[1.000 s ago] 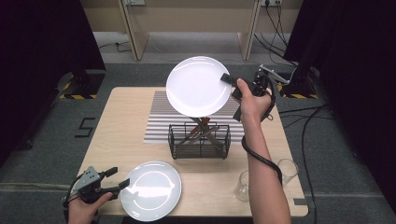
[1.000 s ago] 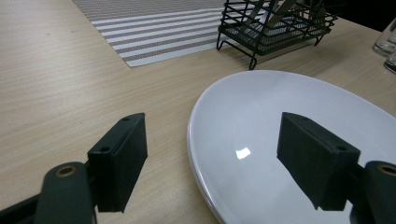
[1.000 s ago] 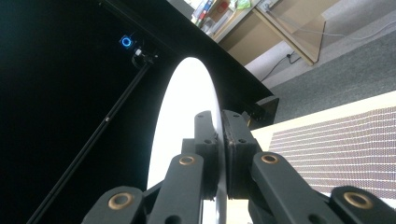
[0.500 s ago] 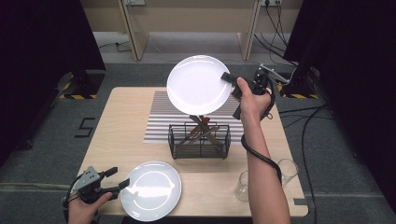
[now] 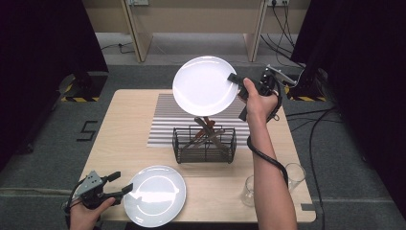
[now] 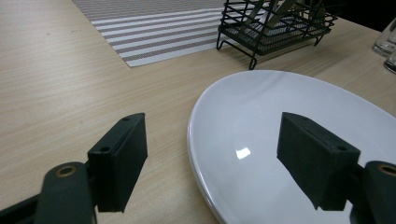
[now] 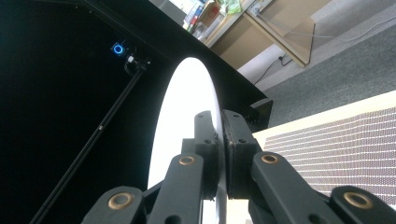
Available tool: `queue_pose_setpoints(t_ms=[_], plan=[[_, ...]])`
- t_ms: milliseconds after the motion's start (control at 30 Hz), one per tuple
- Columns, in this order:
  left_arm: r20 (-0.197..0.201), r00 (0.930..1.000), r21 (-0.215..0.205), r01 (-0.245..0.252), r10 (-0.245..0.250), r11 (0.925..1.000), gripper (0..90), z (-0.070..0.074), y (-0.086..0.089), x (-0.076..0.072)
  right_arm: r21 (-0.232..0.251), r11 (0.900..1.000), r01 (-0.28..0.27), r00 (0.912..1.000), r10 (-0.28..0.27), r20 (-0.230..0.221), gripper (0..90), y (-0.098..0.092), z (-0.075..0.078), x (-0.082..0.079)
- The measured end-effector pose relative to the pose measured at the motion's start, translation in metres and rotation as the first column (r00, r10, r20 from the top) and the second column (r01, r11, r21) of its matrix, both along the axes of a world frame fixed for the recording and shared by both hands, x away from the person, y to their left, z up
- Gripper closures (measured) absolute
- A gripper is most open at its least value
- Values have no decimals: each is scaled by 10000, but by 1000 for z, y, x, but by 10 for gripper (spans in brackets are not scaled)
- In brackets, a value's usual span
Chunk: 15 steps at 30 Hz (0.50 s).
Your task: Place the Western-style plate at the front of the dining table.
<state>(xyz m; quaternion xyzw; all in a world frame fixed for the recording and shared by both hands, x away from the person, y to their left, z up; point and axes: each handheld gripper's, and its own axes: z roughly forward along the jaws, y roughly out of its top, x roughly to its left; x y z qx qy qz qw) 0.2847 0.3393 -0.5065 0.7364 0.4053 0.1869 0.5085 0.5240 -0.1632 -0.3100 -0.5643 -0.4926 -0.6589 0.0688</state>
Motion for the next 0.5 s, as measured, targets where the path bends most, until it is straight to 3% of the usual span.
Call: queue_pose_setpoints(t_ms=[500], plan=[[-14,10000,-16,6,-6,10000,241,0,0,0,16,9998,189,9997,-189,-161,858,-1,-2,6]])
